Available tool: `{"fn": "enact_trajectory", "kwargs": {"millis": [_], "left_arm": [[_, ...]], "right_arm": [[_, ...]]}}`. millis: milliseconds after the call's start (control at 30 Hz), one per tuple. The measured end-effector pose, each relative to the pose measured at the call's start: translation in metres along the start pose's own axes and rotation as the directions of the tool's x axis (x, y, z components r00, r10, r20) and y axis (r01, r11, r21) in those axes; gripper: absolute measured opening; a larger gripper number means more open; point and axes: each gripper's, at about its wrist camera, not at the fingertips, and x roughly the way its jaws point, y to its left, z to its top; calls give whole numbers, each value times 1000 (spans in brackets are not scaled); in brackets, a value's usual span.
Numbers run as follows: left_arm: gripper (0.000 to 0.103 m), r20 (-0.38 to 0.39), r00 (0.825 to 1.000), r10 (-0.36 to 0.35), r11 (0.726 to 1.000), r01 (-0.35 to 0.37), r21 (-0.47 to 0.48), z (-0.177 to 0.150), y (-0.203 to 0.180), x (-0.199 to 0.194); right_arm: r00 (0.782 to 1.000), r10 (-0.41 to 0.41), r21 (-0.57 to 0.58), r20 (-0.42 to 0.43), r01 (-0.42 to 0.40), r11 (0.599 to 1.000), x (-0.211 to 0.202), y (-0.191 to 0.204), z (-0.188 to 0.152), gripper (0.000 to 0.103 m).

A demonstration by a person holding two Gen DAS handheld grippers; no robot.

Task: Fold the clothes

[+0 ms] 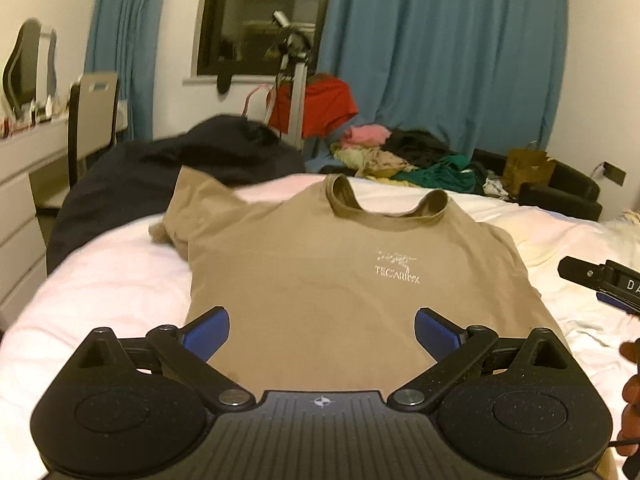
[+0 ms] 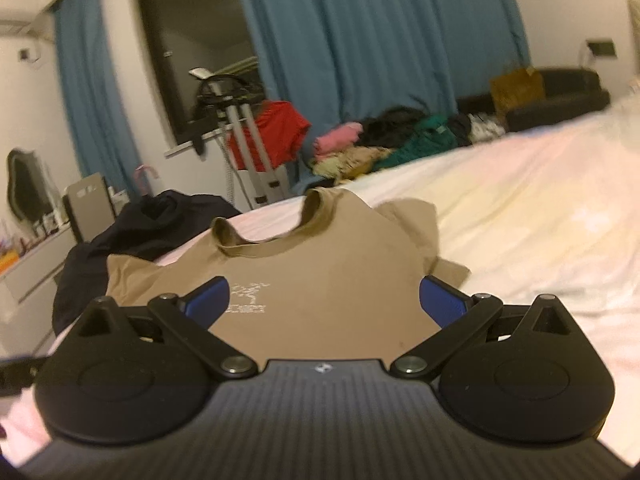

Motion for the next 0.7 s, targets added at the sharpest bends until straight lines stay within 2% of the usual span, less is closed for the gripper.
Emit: {"fn": "enact_trajectory", "kwargs": {"millis": [167,267,433,500,600,633,700], "left_arm": [[100,-7,1000,11,1000,-11,26,-4,-1,3],[100,-11,1000,18,999,-17,42,-6,-1,5],[100,-14,999,32,998,-31,59,-8,-2,8],[100,-32,999,35,998,-34,50,-8,-2,10],[100,-63,998,30,999,-27,39,-8,-2,13],[100,-65,997,30,999,-27,46,-9,-3,14],[100,-69,997,33,997,-28,67,-10,-7,18]], "right_arm": [[999,32,102,5,-33,994,3,-21,1,103],[1000,24,172,0,-23,985,6,-35,3,103],[1000,8,333,-5,-6,943,18,-77,20,103],[1000,15,417,12,-18,909,26,-101,32,103],[993,96,583,63,-115,804,51,-145,39,101],[991,114,621,77,-137,772,59,-158,38,98],[989,128,664,77,-146,734,73,-177,34,90]]}}
